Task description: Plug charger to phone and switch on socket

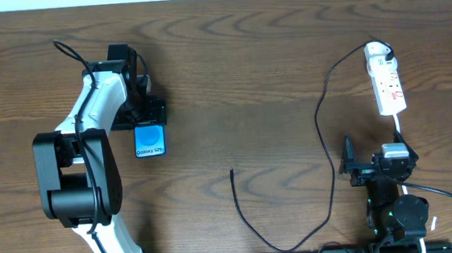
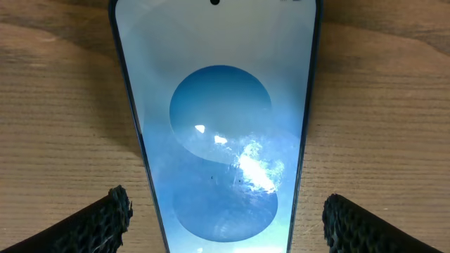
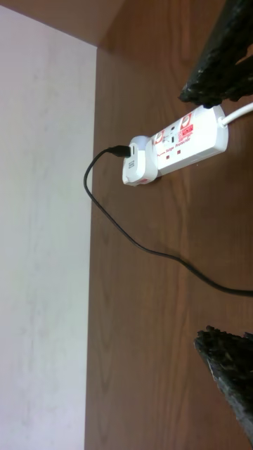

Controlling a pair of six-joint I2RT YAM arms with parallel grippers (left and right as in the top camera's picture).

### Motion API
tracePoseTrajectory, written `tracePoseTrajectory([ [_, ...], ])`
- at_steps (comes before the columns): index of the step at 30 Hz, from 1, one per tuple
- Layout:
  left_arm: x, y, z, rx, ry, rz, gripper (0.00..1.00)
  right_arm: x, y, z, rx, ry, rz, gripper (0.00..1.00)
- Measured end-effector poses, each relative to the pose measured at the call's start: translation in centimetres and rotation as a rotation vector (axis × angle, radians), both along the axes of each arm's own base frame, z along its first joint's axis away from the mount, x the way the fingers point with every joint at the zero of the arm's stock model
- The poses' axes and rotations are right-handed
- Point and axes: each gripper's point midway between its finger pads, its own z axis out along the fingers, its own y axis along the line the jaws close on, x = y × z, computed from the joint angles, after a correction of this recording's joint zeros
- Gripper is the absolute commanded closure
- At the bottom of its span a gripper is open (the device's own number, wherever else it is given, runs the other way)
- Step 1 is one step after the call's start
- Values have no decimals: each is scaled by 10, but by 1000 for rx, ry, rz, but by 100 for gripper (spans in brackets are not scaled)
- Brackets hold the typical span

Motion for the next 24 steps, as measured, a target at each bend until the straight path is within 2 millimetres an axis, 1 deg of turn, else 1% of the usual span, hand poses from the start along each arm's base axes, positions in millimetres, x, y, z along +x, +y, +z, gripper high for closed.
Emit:
tracePoseTrajectory([
  [7, 5, -1, 0, -6, -21, 0, 11, 0, 0, 0, 0, 0, 0, 1],
  [24, 8, -3, 1, -18, -33, 0, 10, 0, 0, 0, 0, 0, 0, 1],
])
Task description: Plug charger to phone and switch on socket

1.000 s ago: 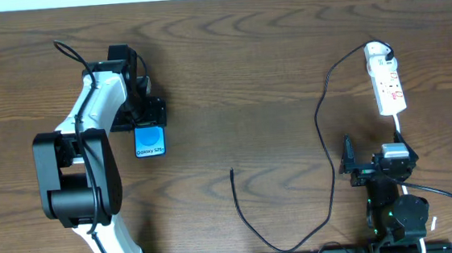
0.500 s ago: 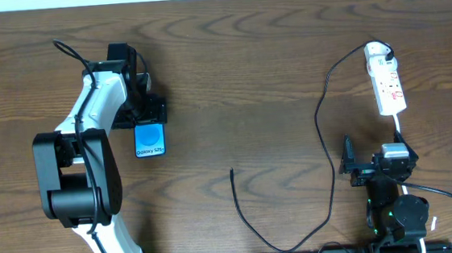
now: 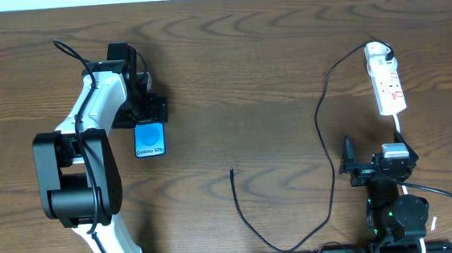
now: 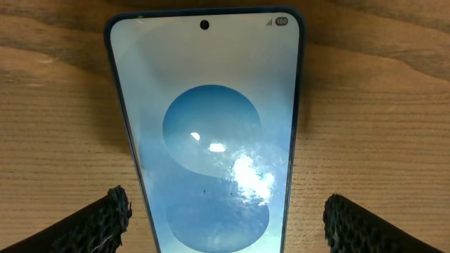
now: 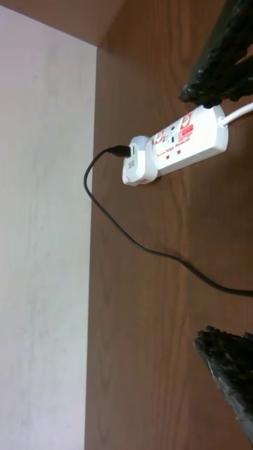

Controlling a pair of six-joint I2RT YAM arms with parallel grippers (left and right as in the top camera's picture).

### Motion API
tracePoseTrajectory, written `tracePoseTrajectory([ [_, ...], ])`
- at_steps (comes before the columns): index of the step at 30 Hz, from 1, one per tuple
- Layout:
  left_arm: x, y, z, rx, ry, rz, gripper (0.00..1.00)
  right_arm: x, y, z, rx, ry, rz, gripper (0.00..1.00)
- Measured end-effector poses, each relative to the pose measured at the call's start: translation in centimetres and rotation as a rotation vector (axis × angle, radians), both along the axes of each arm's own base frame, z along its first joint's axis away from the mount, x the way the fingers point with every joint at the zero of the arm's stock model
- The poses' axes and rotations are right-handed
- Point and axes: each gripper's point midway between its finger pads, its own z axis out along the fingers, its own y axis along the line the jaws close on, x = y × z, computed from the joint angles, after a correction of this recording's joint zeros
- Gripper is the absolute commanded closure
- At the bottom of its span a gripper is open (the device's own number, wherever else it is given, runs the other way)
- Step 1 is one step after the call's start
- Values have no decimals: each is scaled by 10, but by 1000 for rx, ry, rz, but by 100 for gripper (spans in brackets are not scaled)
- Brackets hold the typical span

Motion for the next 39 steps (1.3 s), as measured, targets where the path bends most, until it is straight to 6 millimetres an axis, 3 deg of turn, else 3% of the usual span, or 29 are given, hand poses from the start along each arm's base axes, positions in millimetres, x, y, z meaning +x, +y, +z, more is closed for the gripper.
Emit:
tracePoseTrajectory([
  [16, 5, 0, 0, 0, -19, 0, 10, 0, 0, 0, 0, 0, 0, 1],
  [19, 5, 0, 0, -1, -18, 2, 2, 0, 0, 0, 0, 0, 0, 1],
  [39, 4, -1, 0, -4, -16, 3, 0, 0, 0, 0, 0, 0, 0, 1],
])
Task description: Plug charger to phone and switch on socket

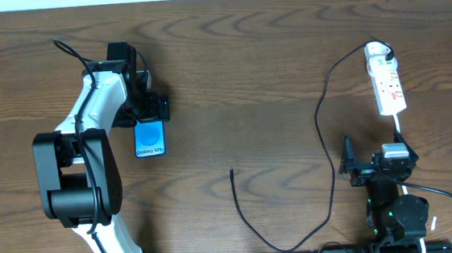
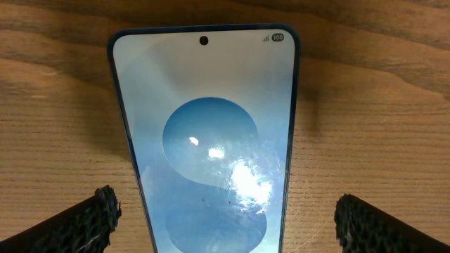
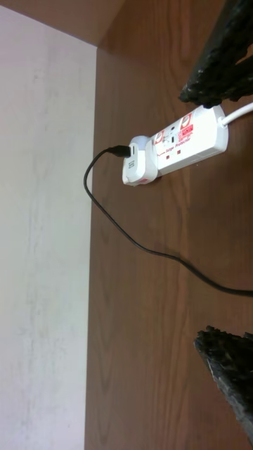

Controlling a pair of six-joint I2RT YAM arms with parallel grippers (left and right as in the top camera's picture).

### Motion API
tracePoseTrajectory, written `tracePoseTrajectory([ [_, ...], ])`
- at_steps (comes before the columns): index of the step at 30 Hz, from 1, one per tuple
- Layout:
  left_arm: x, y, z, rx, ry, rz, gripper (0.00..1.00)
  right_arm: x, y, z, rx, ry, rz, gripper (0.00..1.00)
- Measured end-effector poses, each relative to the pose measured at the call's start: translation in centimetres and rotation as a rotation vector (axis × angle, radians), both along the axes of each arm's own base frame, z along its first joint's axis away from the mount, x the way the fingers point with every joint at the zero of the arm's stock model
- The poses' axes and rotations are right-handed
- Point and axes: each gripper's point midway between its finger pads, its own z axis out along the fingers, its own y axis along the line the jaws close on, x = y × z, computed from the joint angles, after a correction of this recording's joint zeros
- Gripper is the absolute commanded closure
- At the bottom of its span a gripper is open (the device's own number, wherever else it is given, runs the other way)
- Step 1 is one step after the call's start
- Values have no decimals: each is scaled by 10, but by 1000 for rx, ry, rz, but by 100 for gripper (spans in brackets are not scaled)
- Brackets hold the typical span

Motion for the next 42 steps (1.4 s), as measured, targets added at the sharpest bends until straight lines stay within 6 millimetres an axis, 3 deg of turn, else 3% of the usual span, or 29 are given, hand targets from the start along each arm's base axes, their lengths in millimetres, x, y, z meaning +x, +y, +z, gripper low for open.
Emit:
tracePoseTrajectory([
  [10, 0, 0, 0, 0, 0, 0, 1, 0, 0, 0, 0, 0, 0, 1],
  [18, 0, 0, 0, 0, 0, -1, 18, 0, 0, 0, 0, 0, 0, 1],
  [19, 0, 0, 0, 0, -1, -2, 17, 0, 0, 0, 0, 0, 0, 1],
  [21, 0, 0, 0, 0, 0, 0, 2, 0, 0, 0, 0, 0, 0, 1],
  [42, 0, 1, 0, 8, -1, 0, 2, 0, 0, 0, 0, 0, 0, 1],
])
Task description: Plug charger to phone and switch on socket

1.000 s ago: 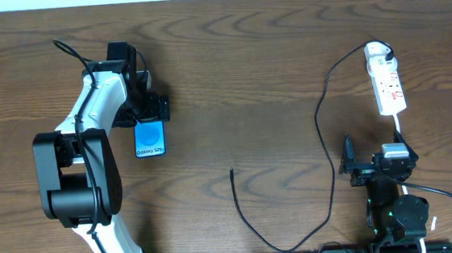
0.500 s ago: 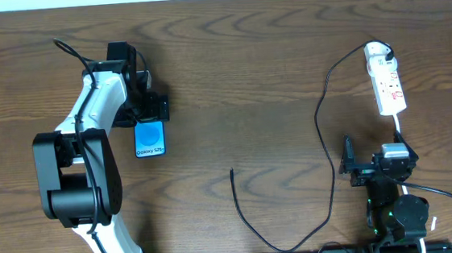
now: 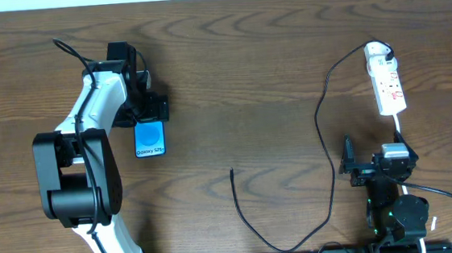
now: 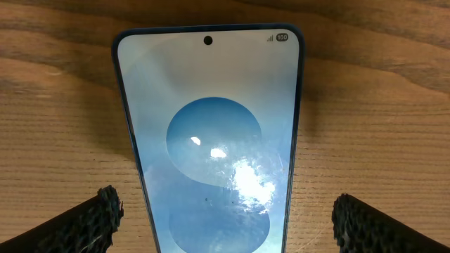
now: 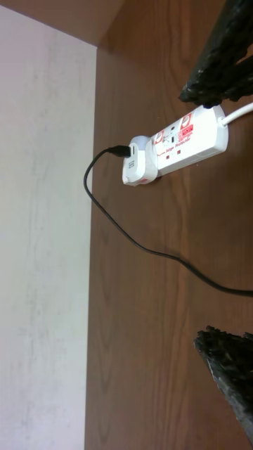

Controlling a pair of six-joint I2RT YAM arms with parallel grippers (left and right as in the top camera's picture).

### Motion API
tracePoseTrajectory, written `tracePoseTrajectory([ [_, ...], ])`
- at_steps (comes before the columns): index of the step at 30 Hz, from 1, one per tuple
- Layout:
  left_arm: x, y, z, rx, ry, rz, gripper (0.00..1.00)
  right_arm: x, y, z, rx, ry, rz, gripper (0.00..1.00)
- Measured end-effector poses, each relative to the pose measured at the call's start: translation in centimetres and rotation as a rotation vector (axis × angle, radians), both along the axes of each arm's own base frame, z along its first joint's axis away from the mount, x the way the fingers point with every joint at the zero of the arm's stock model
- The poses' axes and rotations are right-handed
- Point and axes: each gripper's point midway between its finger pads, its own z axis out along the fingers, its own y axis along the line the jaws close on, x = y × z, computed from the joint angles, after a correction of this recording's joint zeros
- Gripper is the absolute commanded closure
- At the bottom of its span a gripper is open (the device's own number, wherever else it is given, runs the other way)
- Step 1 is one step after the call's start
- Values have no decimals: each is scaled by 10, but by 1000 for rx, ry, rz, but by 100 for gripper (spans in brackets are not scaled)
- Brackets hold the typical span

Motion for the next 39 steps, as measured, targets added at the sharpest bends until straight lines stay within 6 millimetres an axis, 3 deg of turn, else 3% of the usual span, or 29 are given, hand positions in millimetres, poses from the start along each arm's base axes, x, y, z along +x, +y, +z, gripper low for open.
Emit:
tracePoseTrajectory([
  [11, -8, 0, -14, 1, 10, 0, 2, 0, 0, 0, 0, 0, 0, 1],
  [39, -6, 4, -15, 23, 1, 2, 2, 0, 0, 0, 0, 0, 0, 1],
])
